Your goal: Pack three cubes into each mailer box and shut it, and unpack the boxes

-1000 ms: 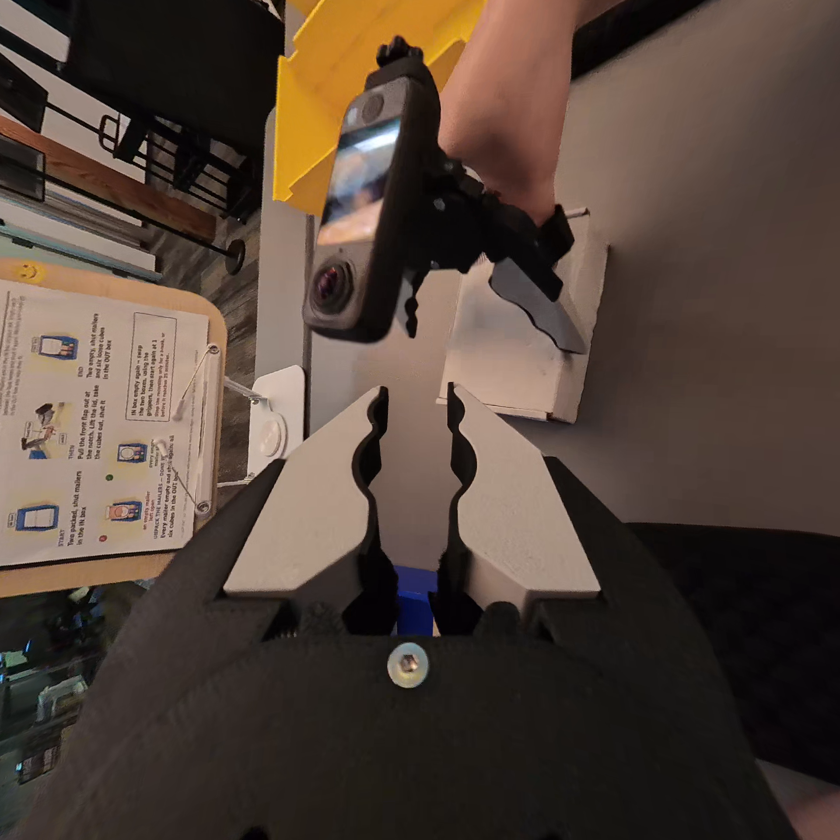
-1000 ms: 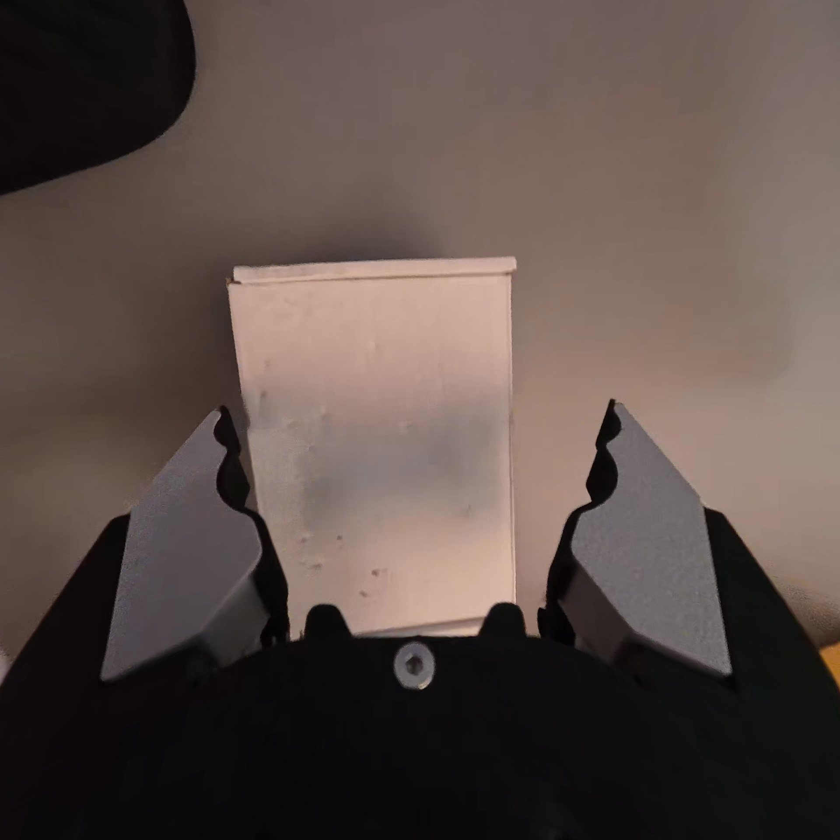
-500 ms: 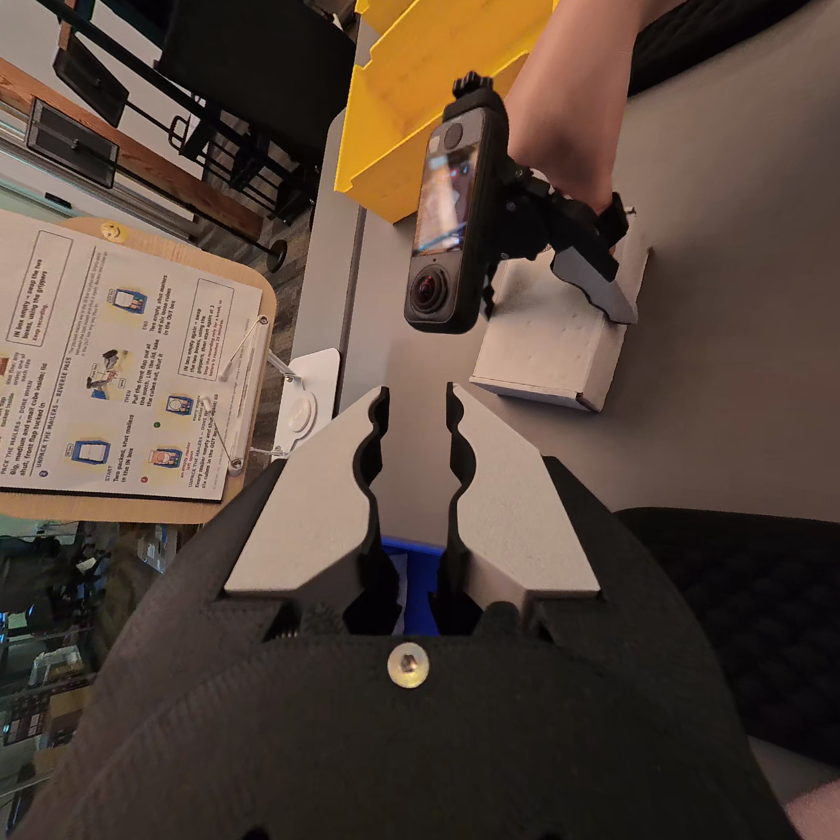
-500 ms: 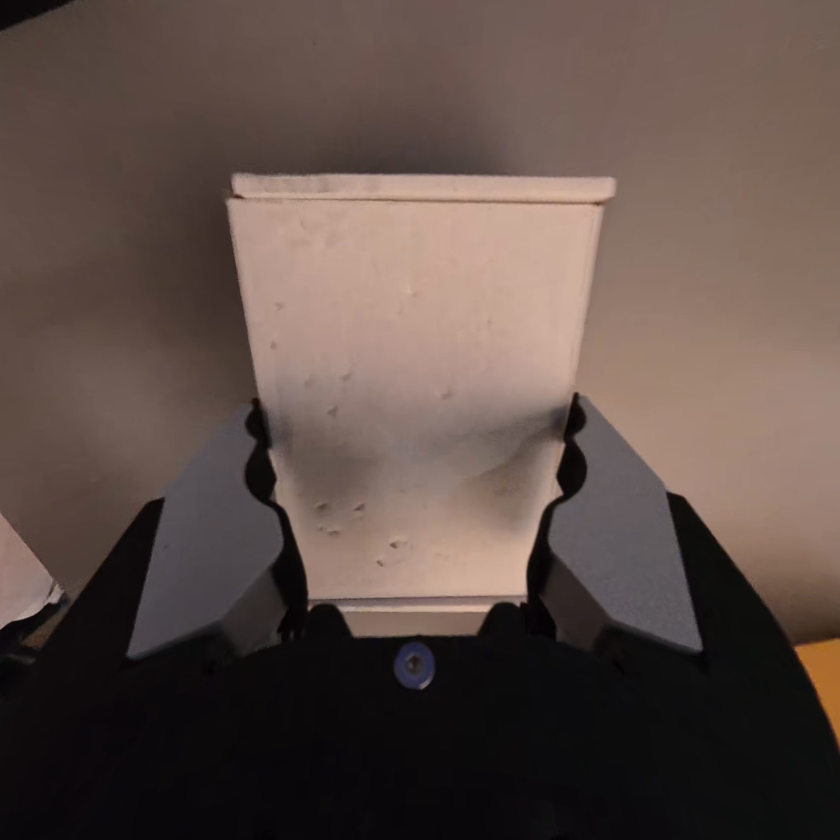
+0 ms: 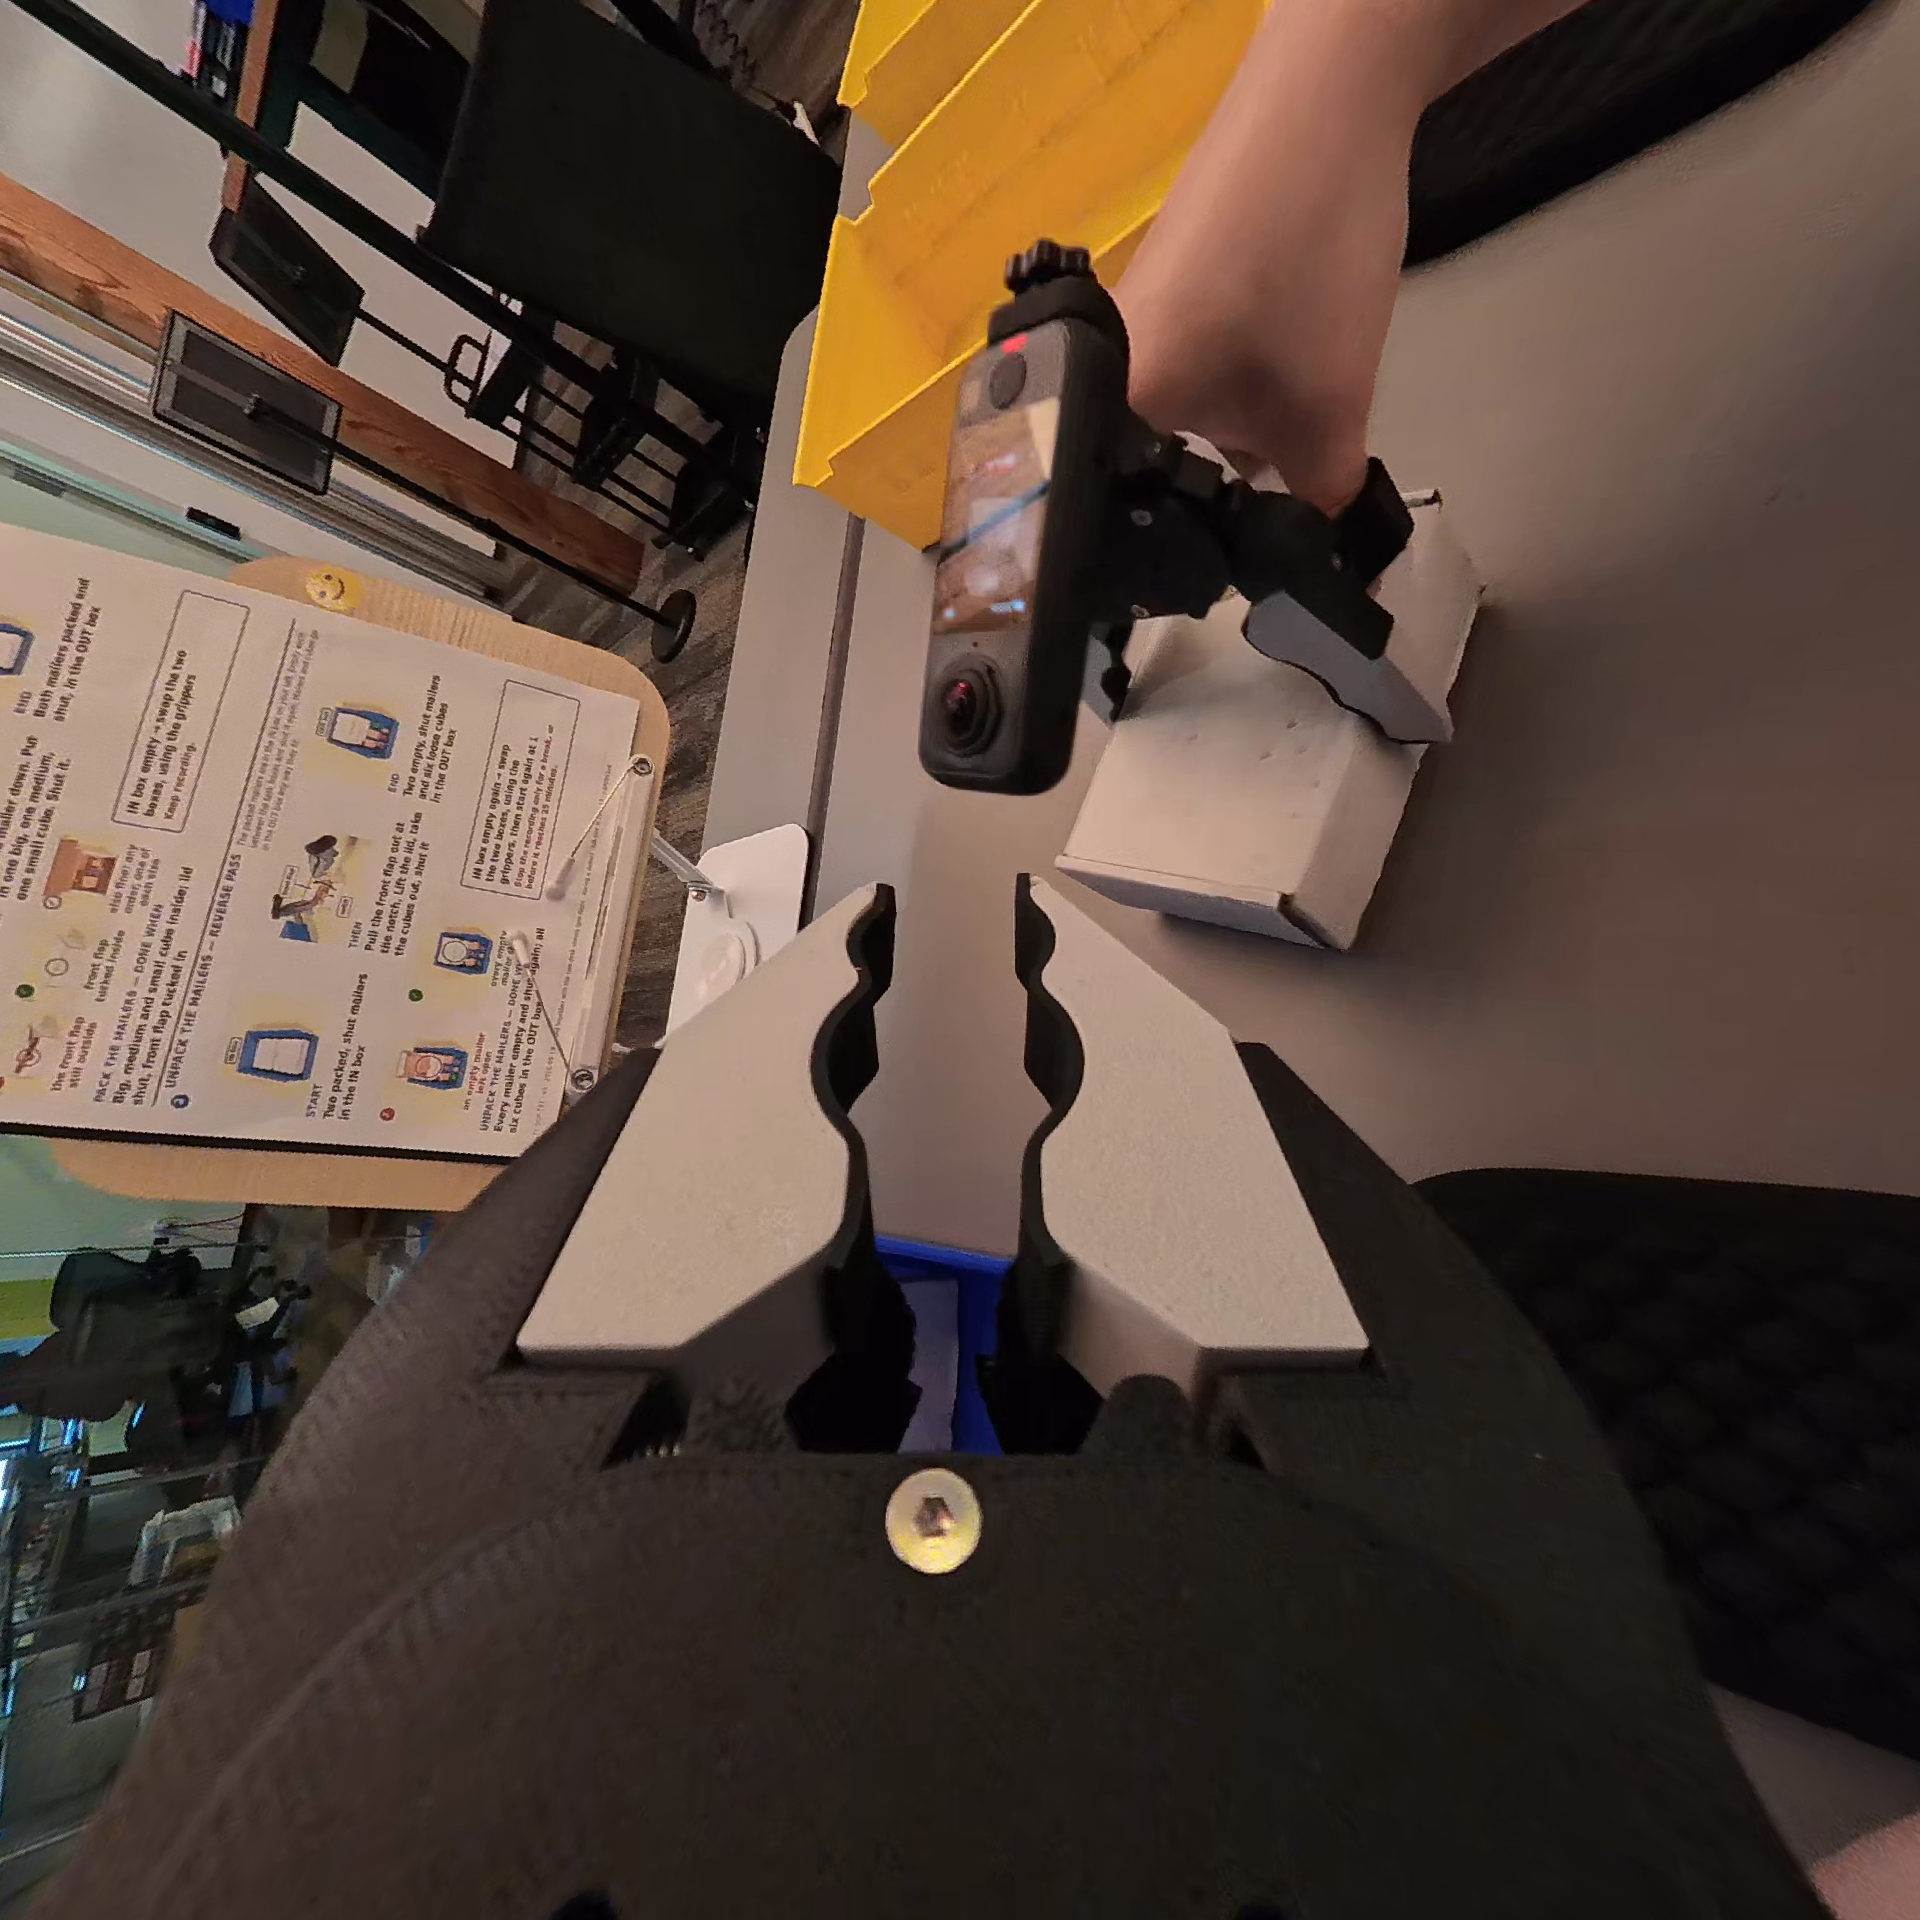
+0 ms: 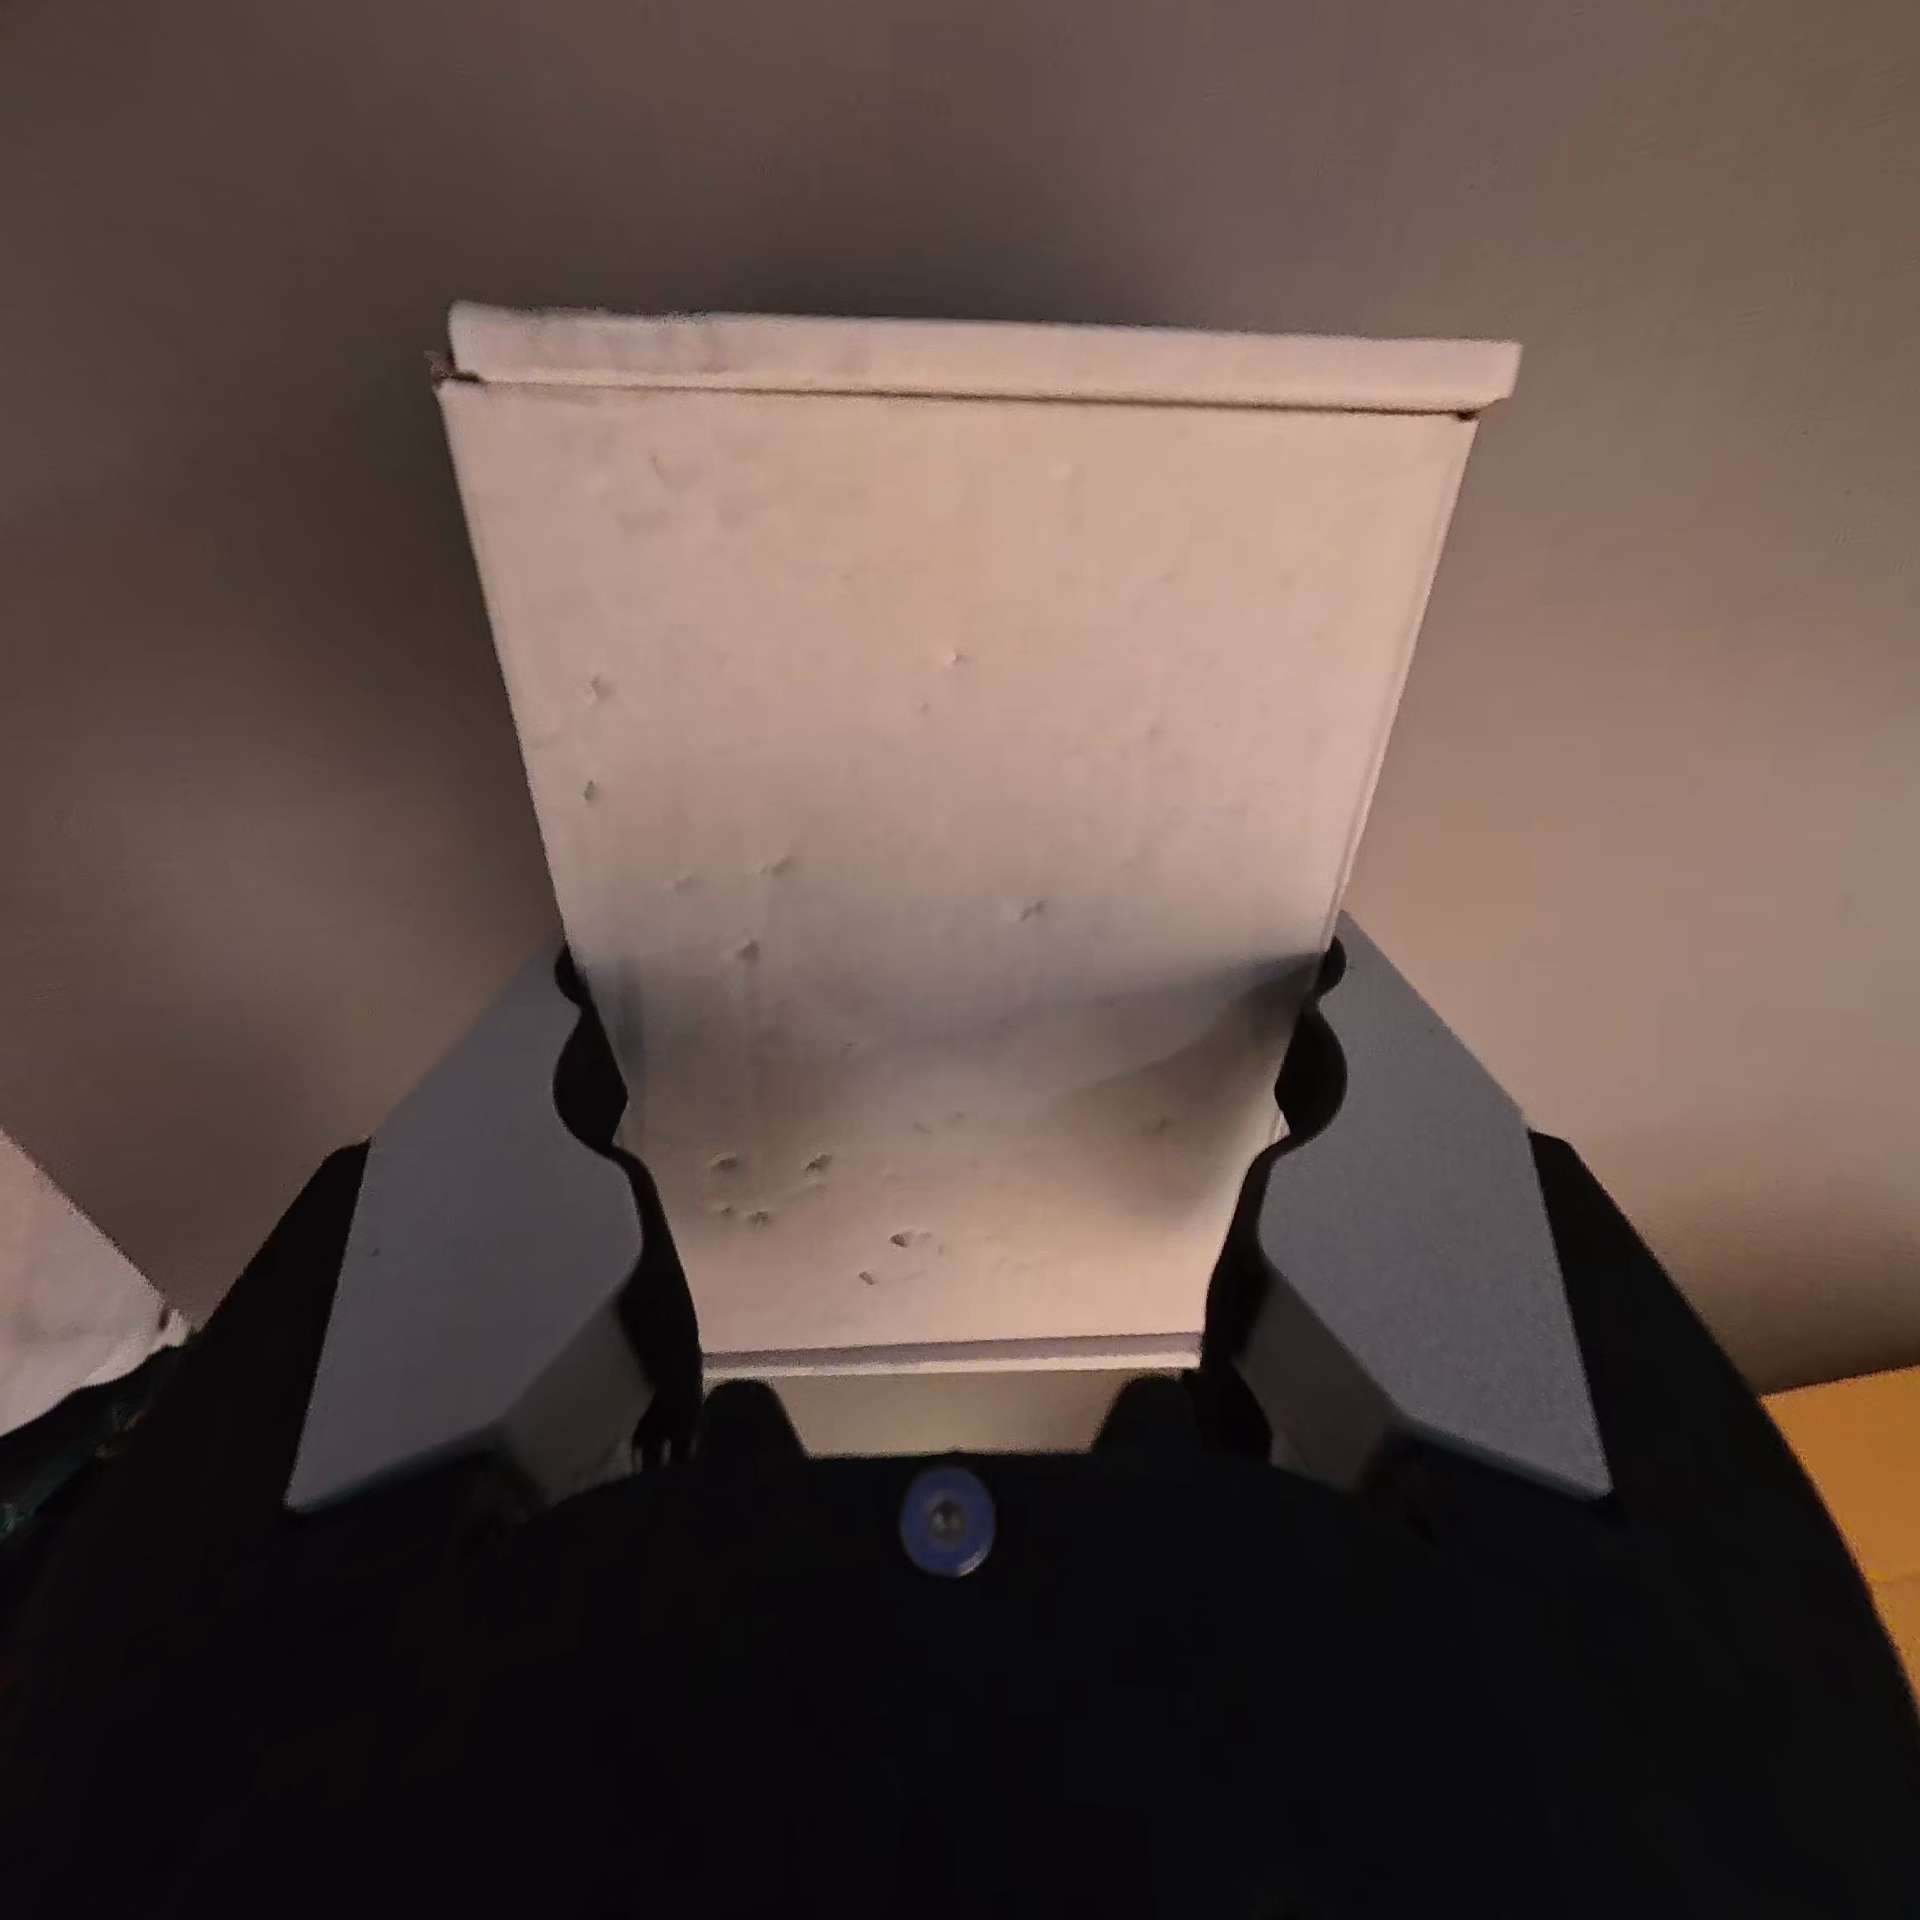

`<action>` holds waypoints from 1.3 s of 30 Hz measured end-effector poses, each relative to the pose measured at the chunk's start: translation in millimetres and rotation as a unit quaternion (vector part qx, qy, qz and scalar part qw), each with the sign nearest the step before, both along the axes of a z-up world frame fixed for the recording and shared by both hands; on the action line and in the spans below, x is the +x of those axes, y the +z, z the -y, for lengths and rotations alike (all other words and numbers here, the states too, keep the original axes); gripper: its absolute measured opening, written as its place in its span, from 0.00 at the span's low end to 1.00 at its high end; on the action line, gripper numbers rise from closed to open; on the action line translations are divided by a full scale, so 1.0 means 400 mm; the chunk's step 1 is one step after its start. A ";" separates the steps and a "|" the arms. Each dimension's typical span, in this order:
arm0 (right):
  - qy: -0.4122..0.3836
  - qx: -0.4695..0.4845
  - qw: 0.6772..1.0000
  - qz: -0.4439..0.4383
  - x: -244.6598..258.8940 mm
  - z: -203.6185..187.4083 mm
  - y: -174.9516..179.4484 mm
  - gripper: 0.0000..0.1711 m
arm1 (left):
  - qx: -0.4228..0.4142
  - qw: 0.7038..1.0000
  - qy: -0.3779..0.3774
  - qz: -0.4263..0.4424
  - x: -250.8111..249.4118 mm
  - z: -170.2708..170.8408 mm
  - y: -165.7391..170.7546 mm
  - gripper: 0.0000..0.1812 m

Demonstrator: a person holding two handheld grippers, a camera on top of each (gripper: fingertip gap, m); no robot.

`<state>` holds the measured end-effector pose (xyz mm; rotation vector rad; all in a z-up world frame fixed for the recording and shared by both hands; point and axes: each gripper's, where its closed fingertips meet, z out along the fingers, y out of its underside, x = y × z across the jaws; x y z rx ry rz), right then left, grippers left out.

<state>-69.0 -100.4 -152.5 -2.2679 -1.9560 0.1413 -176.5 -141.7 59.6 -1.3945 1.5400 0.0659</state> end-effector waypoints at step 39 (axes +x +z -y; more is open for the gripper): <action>-0.081 0.043 0.987 0.129 0.821 -0.376 0.258 0.76 | 0.008 0.995 0.055 0.085 -0.083 -0.062 0.073 0.10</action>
